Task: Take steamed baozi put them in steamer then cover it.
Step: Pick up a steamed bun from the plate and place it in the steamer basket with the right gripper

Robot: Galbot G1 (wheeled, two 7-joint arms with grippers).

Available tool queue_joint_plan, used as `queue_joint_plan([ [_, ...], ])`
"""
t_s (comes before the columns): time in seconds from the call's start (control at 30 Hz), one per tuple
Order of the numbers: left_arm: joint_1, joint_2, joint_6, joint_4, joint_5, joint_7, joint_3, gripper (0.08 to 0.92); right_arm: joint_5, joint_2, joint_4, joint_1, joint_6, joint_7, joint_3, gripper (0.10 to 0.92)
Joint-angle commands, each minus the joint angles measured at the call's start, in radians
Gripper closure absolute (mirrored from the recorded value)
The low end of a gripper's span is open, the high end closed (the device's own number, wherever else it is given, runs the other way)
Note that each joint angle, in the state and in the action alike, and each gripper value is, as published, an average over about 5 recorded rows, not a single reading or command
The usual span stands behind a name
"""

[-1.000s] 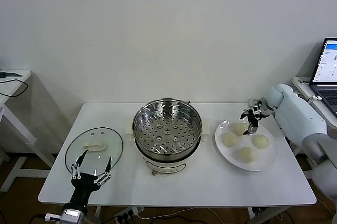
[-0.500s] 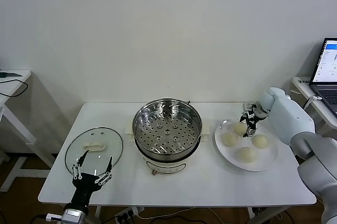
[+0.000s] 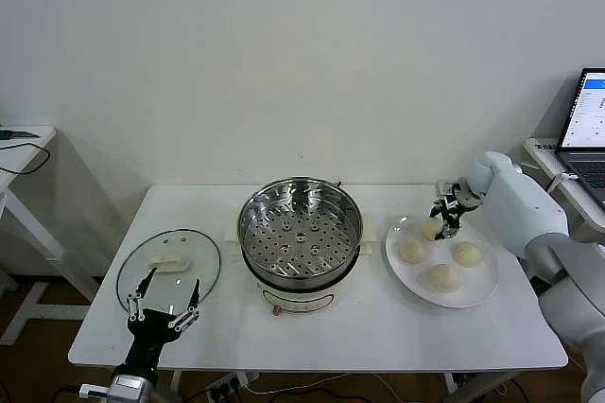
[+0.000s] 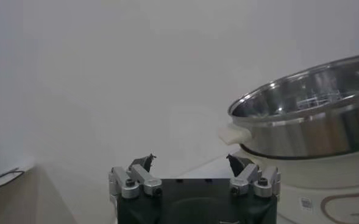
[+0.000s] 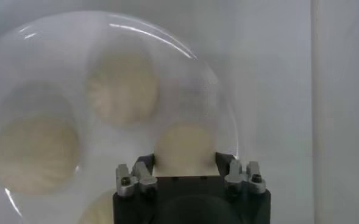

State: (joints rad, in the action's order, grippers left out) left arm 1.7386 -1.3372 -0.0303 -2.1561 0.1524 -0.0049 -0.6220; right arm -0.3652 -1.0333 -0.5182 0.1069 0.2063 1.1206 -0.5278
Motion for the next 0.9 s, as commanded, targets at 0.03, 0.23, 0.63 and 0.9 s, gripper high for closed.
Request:
queue_joint_plan([
  [0.03,0.002,0.000,0.000,-0.007,0.000,-0.001,-0.001,0.177,0.117,0.112,-0.305,0.151,0.158,0.049,-0.172,0.361],
  [0.23,0.004,0.002,-0.002,-0.010,-0.001,-0.003,-0.003,0.177,0.224,0.130,-0.578,0.330,0.292,0.064,-0.381,0.355],
  [0.63,0.021,-0.003,0.000,-0.026,-0.001,-0.008,0.012,0.177,0.113,-0.106,-0.660,0.423,0.532,0.074,-0.454,0.350],
  [0.9,0.021,-0.003,0.001,-0.031,-0.003,-0.009,0.008,0.177,-0.026,-0.246,-0.568,0.326,0.604,0.056,-0.441,0.347],
])
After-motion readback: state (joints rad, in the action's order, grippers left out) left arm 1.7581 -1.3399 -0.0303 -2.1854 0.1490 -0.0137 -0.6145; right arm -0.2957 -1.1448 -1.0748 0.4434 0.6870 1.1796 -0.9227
